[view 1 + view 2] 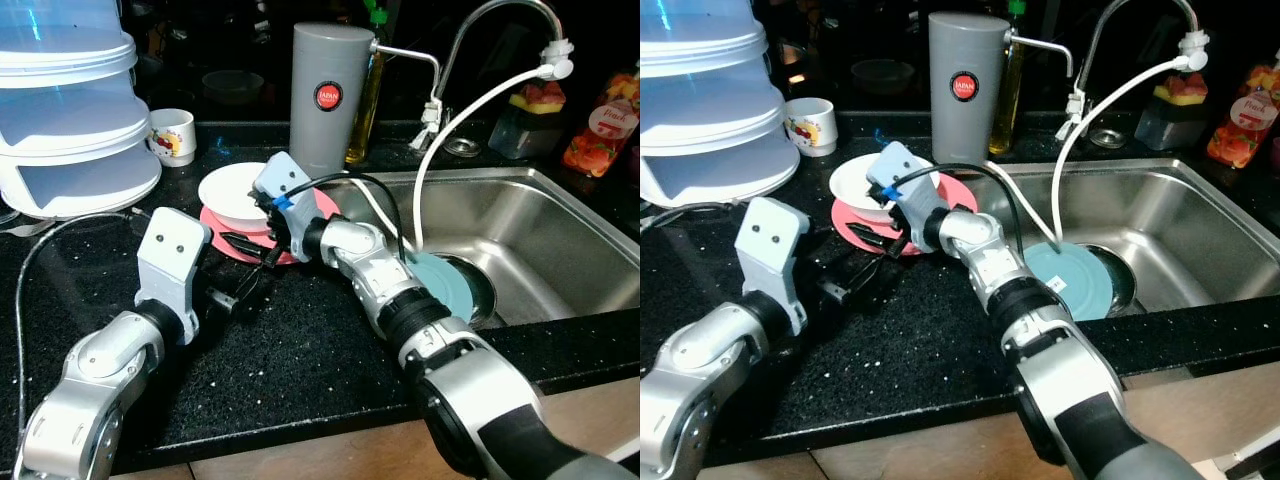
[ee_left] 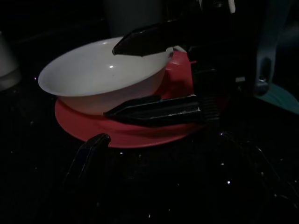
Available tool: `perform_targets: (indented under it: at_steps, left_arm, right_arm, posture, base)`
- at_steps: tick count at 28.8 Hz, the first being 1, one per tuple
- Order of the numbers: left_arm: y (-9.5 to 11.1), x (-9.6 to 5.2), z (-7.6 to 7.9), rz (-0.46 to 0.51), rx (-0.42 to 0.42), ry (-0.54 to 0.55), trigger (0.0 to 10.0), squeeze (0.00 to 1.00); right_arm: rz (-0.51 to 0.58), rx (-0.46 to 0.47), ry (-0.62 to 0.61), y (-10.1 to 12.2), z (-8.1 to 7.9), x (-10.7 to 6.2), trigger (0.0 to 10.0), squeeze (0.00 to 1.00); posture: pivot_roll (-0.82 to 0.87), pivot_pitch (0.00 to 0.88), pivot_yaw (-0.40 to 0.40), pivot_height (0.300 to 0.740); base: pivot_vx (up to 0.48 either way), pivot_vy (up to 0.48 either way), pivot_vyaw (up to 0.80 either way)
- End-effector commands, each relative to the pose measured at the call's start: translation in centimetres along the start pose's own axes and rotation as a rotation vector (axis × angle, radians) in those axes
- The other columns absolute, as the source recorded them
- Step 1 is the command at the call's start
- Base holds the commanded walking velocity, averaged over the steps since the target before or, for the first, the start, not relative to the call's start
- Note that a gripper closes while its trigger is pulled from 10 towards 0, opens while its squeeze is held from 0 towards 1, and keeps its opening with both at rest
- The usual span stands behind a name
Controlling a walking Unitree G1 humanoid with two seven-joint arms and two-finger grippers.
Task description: Kitchen organization
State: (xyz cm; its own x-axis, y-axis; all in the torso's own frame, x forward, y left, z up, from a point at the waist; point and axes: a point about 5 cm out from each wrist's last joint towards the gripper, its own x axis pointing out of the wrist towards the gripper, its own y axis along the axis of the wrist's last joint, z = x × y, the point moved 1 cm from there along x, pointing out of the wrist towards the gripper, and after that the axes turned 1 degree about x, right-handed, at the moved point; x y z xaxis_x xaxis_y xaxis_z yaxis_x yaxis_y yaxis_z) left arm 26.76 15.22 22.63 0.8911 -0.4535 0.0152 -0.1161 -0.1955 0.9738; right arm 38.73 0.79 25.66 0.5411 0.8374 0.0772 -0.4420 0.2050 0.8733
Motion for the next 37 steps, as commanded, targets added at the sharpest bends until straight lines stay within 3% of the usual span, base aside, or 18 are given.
perform_targets:
  at_steps: [1,8,14,15,16,18,19,30,37]
  left_arm:
    - [0.1,-0.2,0.4,-0.010,0.010,-0.023,10.0,0.00]
    - [0.0,-0.3,-0.3,-0.033,0.017,0.014,10.0,0.00]
    - [0.0,-0.4,-0.2,-0.036,0.015,0.012,10.0,0.00]
    - [0.1,-0.4,-0.2,-0.037,0.015,0.009,10.0,0.00]
    - [0.1,-0.4,-0.2,-0.038,0.016,0.006,10.0,0.00]
    - [0.1,-0.3,-0.2,-0.038,0.016,0.005,10.0,0.00]
    - [0.1,-0.3,-0.2,-0.036,0.018,0.002,10.0,0.00]
    - [0.2,-0.2,-0.2,-0.029,0.021,-0.006,10.0,0.00]
    - [0.4,-0.1,0.1,-0.016,0.026,-0.032,10.0,0.00]
  right_arm:
    - [-0.016,-0.031,-0.009,0.0,0.1,0.1,10.0,0.00]
    - [-0.104,-0.101,-0.056,-0.5,0.5,0.4,10.0,0.00]
    - [-0.126,-0.088,-0.053,-0.8,0.4,0.5,10.0,0.00]
    - [-0.140,-0.078,-0.042,-1.0,0.3,0.5,4.2,0.00]
    - [-0.149,-0.086,-0.031,-1.2,0.2,0.4,0.9,0.00]
    - [-0.156,-0.092,-0.024,-1.3,0.2,0.4,0.9,0.00]
    - [-0.164,-0.100,-0.012,-1.4,0.1,0.4,0.0,0.00]
    - [-0.158,-0.105,-0.003,-1.1,0.2,0.5,0.0,0.00]
    - [-0.022,-0.023,-0.104,1.0,2.1,0.2,0.0,0.00]
  posture:
    - [0.04,0.083,-0.052,0.740]
    - [0.04,0.086,-0.054,0.740]
    - [0.04,0.085,-0.054,0.740]
    - [0.04,0.083,-0.054,0.740]
    - [0.04,0.083,-0.054,0.740]
    - [0.04,0.082,-0.053,0.740]
    - [0.04,0.083,-0.053,0.740]
    - [0.04,0.076,-0.057,0.740]
    - [0.04,0.073,-0.058,0.740]
  base:
    - [0.000,0.000,0.00]
    - [0.000,0.000,0.00]
    - [0.000,0.000,0.00]
    - [0.000,0.000,0.00]
    - [0.000,0.000,0.00]
    - [0.000,0.000,0.00]
    - [0.000,0.000,0.00]
    - [0.000,0.000,0.00]
    - [0.000,0.000,0.00]
